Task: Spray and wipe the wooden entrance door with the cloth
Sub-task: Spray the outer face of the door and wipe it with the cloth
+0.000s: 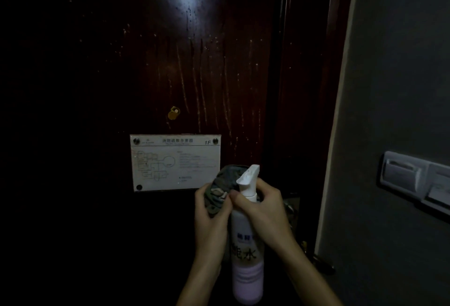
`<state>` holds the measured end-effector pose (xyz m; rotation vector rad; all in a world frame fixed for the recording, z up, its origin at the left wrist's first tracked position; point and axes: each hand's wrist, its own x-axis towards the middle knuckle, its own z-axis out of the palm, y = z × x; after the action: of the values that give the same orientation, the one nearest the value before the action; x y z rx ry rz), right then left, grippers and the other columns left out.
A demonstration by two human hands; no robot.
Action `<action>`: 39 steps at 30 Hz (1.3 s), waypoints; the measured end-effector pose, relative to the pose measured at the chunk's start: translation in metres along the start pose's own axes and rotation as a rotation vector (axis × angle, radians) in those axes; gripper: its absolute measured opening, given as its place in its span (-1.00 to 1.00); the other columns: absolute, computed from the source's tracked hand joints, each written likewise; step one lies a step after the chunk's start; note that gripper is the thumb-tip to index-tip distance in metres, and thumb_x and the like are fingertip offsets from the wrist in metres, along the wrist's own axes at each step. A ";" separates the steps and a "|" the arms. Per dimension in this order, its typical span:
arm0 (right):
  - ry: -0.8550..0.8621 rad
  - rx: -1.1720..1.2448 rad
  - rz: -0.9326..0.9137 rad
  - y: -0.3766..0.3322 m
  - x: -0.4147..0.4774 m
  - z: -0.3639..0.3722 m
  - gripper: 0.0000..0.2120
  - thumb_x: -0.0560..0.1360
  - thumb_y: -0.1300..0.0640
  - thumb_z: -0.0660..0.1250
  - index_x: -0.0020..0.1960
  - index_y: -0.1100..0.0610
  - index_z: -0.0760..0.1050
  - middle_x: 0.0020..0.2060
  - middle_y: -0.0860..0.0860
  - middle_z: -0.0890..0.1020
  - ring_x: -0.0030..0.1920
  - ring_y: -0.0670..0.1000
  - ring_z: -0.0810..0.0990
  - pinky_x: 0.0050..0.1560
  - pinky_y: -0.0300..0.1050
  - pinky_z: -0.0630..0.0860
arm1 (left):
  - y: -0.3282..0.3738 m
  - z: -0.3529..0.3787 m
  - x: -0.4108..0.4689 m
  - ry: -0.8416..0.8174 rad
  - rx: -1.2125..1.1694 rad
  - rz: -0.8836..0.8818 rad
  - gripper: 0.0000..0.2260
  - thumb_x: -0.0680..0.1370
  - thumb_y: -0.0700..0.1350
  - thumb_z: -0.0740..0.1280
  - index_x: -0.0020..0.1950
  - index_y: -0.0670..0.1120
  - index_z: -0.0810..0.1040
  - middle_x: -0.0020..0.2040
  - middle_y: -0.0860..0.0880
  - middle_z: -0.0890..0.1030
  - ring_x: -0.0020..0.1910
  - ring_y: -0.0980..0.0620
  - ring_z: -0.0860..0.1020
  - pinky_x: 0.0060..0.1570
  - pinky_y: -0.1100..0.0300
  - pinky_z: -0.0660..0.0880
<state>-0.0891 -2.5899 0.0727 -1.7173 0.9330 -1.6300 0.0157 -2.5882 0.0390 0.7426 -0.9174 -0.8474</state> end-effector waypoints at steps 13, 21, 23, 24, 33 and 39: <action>0.199 -0.169 0.095 0.024 0.000 -0.043 -0.90 0.47 0.29 0.38 -0.21 0.19 0.62 -0.32 0.10 0.69 -0.24 0.04 0.66 -0.19 -0.07 0.55 | 0.005 -0.039 0.017 0.164 0.011 -0.015 -0.61 0.47 -0.20 0.53 0.23 -0.05 0.48 0.11 -0.07 0.66 0.05 0.02 0.66 -0.03 0.20 0.60; 0.269 -0.120 0.137 0.058 -0.022 -0.046 -0.63 0.59 0.20 0.32 -0.35 0.34 0.42 -0.47 0.18 0.48 -0.42 -0.05 0.47 -0.35 -0.14 0.38 | 0.003 -0.058 0.010 0.225 -0.107 -0.111 -0.64 0.50 -0.19 0.49 0.25 -0.03 0.48 0.13 -0.11 0.65 0.05 -0.05 0.66 0.00 0.08 0.60; 0.212 -0.137 0.183 0.068 -0.028 -0.043 -0.62 0.59 0.13 0.31 -0.34 0.32 0.44 -0.48 0.15 0.49 -0.42 -0.06 0.48 -0.36 -0.16 0.39 | 0.001 -0.061 0.006 0.222 -0.088 -0.111 -0.65 0.50 -0.19 0.49 0.23 -0.02 0.49 0.13 -0.11 0.65 0.04 -0.03 0.66 -0.04 0.11 0.59; 0.209 -0.147 0.203 0.073 -0.031 -0.043 -0.61 0.59 0.10 0.31 -0.33 0.31 0.46 -0.47 0.14 0.51 -0.42 -0.07 0.49 -0.36 -0.17 0.40 | 0.001 -0.064 0.003 0.221 -0.079 -0.113 -0.65 0.50 -0.19 0.49 0.23 -0.02 0.49 0.12 -0.11 0.65 0.03 -0.03 0.67 -0.07 0.12 0.58; 0.136 -0.100 0.293 0.081 -0.058 -0.037 -0.71 0.59 0.10 0.31 -0.09 0.33 0.62 -0.26 0.28 0.65 -0.24 0.18 0.65 -0.25 -0.01 0.53 | -0.006 -0.085 -0.018 0.252 -0.033 -0.126 -0.62 0.50 -0.17 0.50 0.27 -0.03 0.48 0.11 -0.08 0.65 0.00 0.02 0.68 -0.15 0.19 0.57; 0.108 -0.207 0.189 0.082 -0.069 -0.029 -0.70 0.56 0.13 0.36 -0.18 0.37 0.53 -0.28 0.27 0.60 -0.24 0.20 0.60 -0.19 0.10 0.50 | -0.009 -0.090 -0.028 0.249 -0.006 -0.127 -0.64 0.49 -0.19 0.50 0.23 -0.03 0.49 0.13 -0.12 0.64 0.04 -0.05 0.67 -0.06 0.10 0.57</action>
<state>-0.1258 -2.5802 -0.0315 -1.6286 1.3149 -1.5581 0.0834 -2.5521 -0.0157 0.8864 -0.6510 -0.8465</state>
